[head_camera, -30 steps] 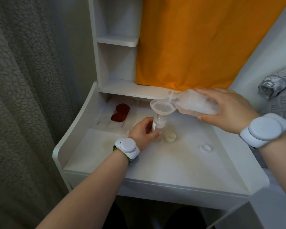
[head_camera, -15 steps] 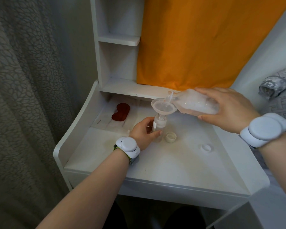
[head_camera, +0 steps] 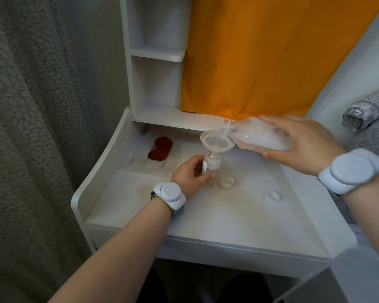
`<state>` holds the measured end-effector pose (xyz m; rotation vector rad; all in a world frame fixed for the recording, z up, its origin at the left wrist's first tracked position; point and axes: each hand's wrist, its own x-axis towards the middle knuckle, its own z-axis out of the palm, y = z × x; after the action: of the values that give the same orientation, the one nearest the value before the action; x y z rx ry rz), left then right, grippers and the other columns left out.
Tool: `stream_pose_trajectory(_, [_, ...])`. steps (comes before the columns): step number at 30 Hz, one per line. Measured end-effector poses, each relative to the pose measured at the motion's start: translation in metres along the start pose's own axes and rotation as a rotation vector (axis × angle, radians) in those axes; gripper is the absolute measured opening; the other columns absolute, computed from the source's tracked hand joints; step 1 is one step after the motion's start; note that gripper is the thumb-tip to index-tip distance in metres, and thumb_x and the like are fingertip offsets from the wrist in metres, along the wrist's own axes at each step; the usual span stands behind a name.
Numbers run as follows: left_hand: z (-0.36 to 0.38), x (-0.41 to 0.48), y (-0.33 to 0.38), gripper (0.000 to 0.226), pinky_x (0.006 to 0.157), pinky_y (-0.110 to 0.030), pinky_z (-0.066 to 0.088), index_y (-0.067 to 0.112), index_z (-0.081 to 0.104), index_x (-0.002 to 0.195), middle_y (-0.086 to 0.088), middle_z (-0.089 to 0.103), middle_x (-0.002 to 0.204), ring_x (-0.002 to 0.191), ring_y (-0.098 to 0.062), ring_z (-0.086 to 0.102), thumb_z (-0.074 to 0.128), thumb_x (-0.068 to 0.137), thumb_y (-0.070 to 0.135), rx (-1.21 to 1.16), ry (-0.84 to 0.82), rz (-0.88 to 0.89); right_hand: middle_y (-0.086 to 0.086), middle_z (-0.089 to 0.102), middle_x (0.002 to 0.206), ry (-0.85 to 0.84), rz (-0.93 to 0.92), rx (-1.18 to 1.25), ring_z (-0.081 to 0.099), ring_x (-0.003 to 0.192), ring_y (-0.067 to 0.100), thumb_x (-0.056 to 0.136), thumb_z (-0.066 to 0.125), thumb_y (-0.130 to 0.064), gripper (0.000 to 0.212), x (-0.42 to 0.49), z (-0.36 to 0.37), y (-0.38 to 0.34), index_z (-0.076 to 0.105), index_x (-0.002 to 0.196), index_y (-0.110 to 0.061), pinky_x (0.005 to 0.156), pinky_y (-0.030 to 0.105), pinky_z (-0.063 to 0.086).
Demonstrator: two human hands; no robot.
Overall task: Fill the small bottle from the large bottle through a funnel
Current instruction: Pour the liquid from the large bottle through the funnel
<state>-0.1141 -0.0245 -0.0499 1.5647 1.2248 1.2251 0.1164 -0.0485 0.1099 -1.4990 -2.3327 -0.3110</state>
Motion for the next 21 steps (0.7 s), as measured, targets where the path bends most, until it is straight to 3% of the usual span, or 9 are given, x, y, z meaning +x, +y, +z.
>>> stream_pose_trajectory(8, [-0.0009, -0.0009, 0.001, 0.039, 0.092, -0.047, 0.051, 0.028, 0.053, 0.112, -0.007, 0.067, 0.108, 0.1, -0.025, 0.064, 0.071, 0.08, 0.017, 0.015, -0.005, 0.0, 0.0, 0.056, 0.126, -0.011, 0.005, -0.017, 0.049, 0.112, 0.031, 0.069, 0.074, -0.038, 0.075, 0.0007, -0.0019, -0.0002, 0.039, 0.136, -0.039, 0.084, 0.035, 0.038])
stream_pose_trajectory(21, [0.0002, -0.0003, -0.0001, 0.04, 0.092, -0.048, 0.051, 0.023, 0.054, 0.115, -0.006, 0.067, 0.107, 0.099, -0.024, 0.065, 0.072, 0.079, 0.018, 0.007, -0.001, -0.002, -0.001, 0.056, 0.126, -0.005, 0.005, -0.019, 0.049, 0.113, 0.031, 0.069, 0.074, -0.039, 0.076, 0.002, -0.0013, 0.0014, 0.038, 0.136, -0.042, 0.084, 0.036, 0.039])
